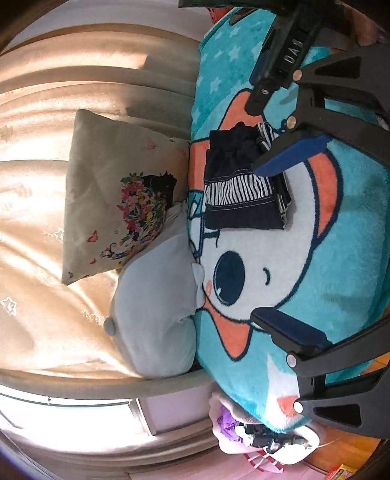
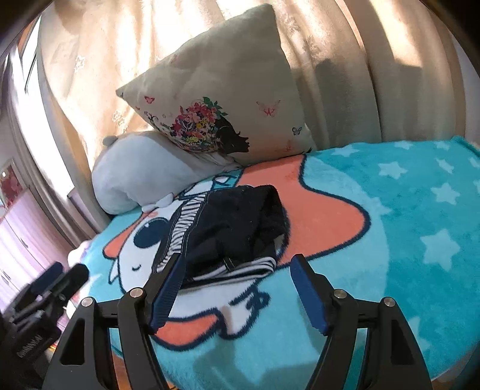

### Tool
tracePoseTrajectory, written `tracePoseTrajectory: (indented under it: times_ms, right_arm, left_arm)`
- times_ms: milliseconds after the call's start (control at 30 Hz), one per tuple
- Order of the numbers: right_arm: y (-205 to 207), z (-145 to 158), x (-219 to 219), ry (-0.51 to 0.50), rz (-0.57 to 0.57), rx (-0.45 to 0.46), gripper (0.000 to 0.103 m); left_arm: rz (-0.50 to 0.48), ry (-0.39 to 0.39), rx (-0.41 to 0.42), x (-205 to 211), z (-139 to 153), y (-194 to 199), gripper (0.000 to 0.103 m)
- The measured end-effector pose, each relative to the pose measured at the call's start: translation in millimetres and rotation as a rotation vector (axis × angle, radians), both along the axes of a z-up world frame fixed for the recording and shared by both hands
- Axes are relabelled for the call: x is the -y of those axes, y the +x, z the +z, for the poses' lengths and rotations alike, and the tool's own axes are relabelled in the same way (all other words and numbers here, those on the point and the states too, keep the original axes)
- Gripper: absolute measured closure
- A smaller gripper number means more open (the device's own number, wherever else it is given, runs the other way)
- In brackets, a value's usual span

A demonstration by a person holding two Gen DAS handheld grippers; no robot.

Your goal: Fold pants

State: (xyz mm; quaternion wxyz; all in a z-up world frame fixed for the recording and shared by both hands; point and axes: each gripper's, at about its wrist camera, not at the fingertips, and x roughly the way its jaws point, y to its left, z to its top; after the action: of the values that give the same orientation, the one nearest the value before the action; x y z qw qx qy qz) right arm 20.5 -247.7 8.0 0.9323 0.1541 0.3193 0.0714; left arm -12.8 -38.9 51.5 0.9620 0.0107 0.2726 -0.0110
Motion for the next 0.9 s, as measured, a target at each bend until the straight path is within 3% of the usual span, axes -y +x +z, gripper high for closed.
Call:
tracePoseTrajectory:
  times_ms: [233, 600, 900]
  right_arm:
    - [-10.9, -0.6, -16.5, -0.121, -0.002, 0.003, 0.023]
    - [-9.5, -10.0, -28.3, -0.185, 0.008, -0.029, 0.023]
    - [-4.6, -17.5, -39.9, -0.235, 0.019, -0.052, 0.023]
  left_arm:
    - [0.031, 0.010, 0.023, 0.0, 4.6, -10.1, 0.006]
    - [0.106, -0.025, -0.055, -14.5, -8.3, -3.0, 0.006]
    - [0.075, -0.053, -0.119, -20.5, -23.1, 8.7, 0.006]
